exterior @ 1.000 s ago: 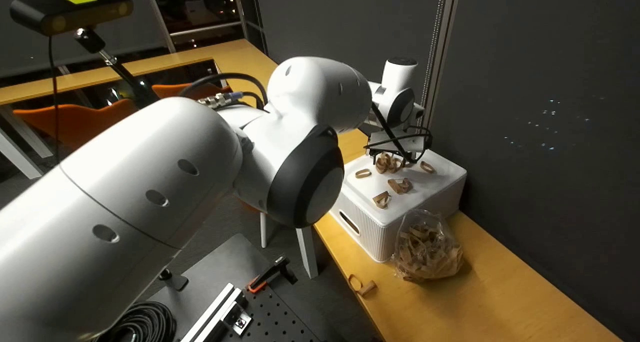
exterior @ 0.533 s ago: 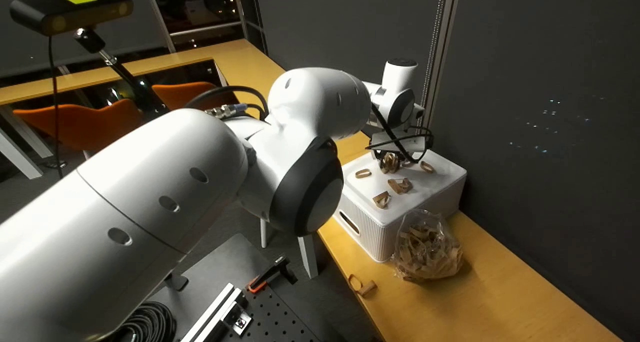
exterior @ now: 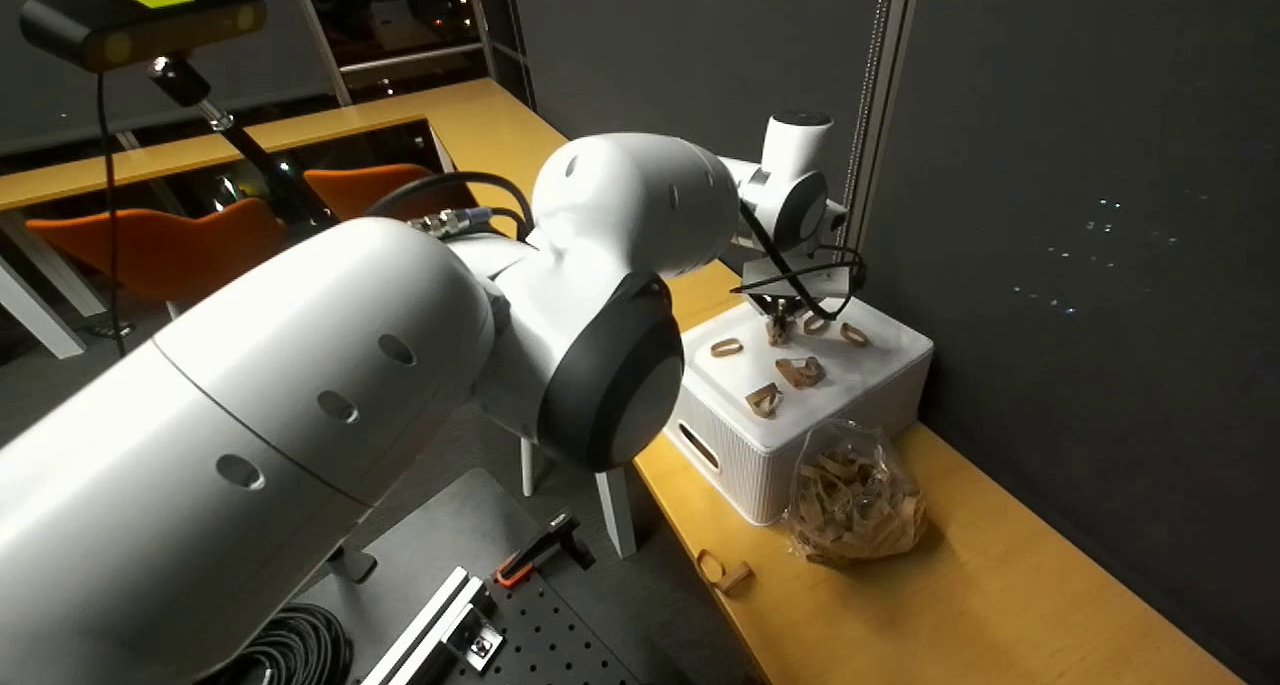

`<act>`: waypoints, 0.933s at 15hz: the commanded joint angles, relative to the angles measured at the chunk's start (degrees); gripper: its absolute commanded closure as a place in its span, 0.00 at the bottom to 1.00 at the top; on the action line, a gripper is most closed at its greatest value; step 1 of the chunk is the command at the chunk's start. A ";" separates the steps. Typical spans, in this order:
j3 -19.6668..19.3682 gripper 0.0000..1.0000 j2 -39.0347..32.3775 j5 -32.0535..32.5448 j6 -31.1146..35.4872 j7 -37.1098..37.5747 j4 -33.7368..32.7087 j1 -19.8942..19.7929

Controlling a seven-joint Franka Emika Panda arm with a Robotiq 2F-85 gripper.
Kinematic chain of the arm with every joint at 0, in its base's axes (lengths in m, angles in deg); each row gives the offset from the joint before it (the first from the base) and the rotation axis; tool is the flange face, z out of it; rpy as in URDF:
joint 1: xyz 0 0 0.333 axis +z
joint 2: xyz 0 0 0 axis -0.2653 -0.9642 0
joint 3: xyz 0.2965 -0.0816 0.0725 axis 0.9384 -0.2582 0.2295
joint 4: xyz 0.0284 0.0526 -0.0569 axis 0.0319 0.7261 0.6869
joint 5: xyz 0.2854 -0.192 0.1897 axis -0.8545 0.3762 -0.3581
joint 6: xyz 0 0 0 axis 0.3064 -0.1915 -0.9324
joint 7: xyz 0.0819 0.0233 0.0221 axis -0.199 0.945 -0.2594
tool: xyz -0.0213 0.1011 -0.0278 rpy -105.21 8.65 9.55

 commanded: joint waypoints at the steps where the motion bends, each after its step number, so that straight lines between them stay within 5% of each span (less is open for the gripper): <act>1: -1.06 0.98 1.42 0.68 -2.76 1.64 -0.88 0.51; 8: -4.54 0.98 10.29 0.91 -5.39 8.78 6.46 -0.28; 14: -6.71 0.98 20.51 0.41 -4.43 14.57 21.75 -0.50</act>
